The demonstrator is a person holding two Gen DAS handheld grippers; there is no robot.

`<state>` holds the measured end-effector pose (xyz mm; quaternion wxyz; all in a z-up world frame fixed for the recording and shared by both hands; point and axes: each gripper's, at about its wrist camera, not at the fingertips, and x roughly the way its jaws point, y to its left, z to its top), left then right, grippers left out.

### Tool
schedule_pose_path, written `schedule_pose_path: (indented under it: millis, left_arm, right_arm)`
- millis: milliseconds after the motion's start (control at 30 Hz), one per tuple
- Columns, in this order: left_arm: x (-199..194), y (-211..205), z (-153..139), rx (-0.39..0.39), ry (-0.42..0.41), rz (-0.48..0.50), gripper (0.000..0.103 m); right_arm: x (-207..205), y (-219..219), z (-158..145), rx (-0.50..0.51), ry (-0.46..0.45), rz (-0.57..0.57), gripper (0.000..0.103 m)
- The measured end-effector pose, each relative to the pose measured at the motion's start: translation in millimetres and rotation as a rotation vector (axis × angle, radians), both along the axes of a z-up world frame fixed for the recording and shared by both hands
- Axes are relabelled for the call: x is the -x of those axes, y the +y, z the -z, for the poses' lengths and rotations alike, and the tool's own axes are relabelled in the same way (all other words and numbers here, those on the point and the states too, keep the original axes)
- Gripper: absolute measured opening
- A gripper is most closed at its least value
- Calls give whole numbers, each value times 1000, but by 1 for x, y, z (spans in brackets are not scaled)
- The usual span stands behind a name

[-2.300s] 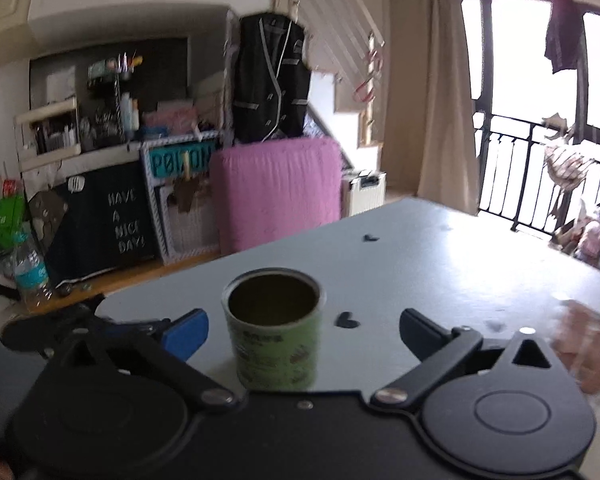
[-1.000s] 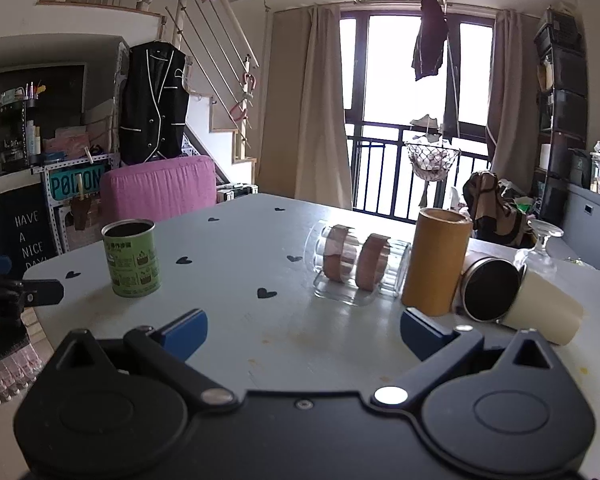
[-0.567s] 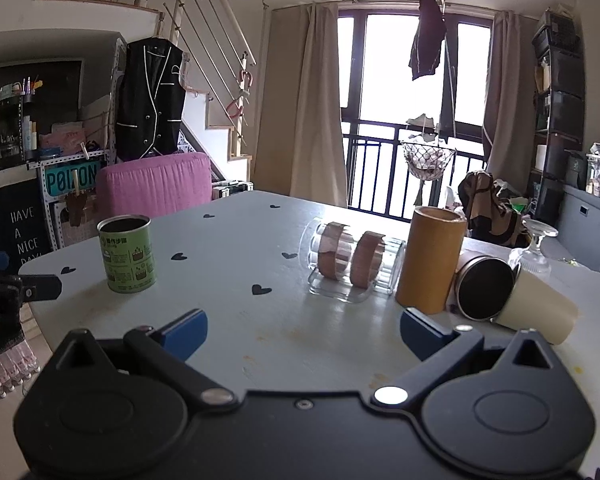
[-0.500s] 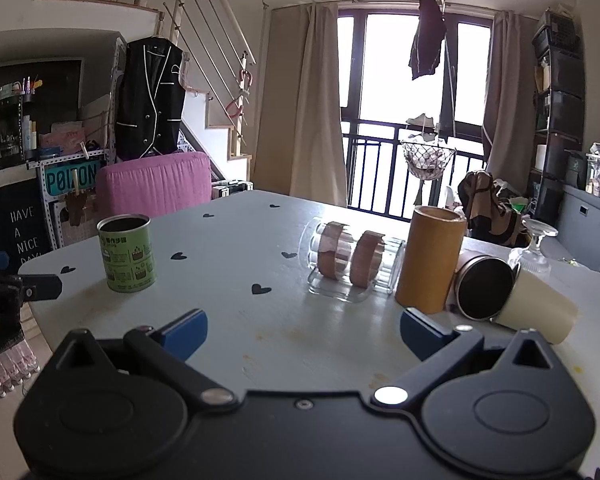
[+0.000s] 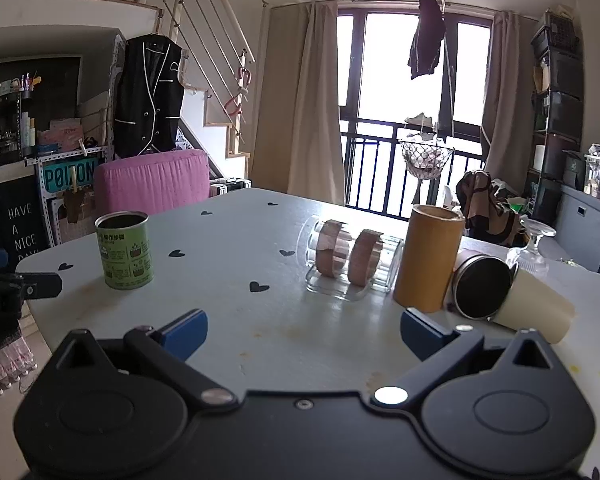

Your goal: Flip cup upright

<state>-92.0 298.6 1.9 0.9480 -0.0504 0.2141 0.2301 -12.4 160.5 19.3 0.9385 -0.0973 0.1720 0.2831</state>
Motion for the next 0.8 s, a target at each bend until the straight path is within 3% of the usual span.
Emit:
schedule_pose_path:
  millis: [800]
  left_arm:
    - [-3, -3, 3, 0, 0, 1, 103]
  right_arm:
    - [0, -1, 1, 5, 0, 9, 103]
